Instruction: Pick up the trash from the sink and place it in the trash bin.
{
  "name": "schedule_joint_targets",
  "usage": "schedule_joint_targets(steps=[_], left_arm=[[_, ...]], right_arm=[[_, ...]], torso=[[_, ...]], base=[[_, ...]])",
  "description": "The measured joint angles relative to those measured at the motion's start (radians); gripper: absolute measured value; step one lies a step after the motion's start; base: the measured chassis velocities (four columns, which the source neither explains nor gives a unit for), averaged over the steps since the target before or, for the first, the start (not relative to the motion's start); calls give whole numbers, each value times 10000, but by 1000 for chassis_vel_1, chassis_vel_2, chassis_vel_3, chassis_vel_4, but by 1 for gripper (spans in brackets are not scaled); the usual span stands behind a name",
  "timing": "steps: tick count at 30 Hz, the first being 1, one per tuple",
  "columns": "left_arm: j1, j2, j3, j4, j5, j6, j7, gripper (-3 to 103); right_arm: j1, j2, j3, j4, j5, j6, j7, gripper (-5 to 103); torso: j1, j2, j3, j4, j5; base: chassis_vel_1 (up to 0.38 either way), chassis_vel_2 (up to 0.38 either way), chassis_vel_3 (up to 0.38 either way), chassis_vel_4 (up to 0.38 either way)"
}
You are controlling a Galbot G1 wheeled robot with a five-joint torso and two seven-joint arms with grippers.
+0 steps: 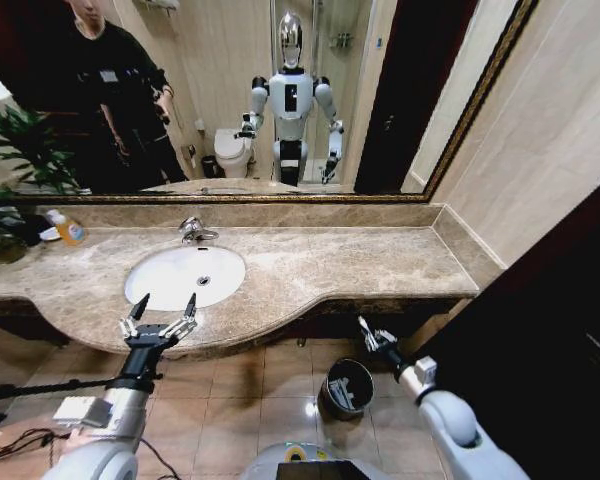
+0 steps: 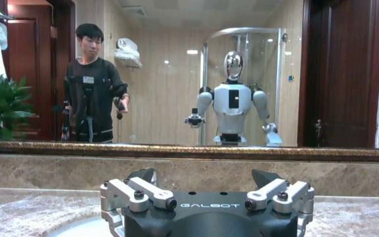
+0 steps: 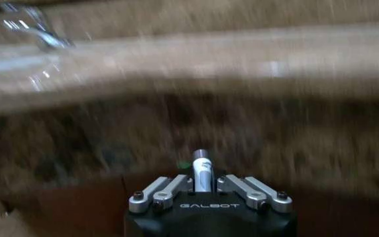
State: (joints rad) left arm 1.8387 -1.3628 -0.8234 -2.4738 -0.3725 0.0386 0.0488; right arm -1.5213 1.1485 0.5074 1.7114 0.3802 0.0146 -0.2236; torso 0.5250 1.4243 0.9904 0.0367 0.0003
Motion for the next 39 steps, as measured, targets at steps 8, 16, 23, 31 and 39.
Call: schedule_joint_targets(steps=[8,16,23,31,39], left_arm=[[0,-1,0,0,0,0,0,100],[0,0,-1,0,0,0,0,100],[0,0,0,0,0,0,0,100],[0,0,0,0,0,0,0,100],[0,-1,0,0,0,1,0,100]], right_arm=[[1182,634,-308,-3440,-1013,775,-601,14],[2406,1301,-428,-5885,-2034,1360,-711,14],[3256,1769,-444,-7580,-2728,1769,-781,14],[3550,1992,-481,-8353,-3232,1916,-720,23],[3563,2112,-488,-8475,-3303,2037,-546,56]], torso=[[1,0,1,1,-2],[1,0,1,1,-5],[1,-2,1,1,-5],[2,-2,1,0,-4],[1,-2,1,1,-3]], base=[[0,0,0,0],[0,0,0,0],[0,0,0,0],[0,0,0,0],[0,0,0,0]])
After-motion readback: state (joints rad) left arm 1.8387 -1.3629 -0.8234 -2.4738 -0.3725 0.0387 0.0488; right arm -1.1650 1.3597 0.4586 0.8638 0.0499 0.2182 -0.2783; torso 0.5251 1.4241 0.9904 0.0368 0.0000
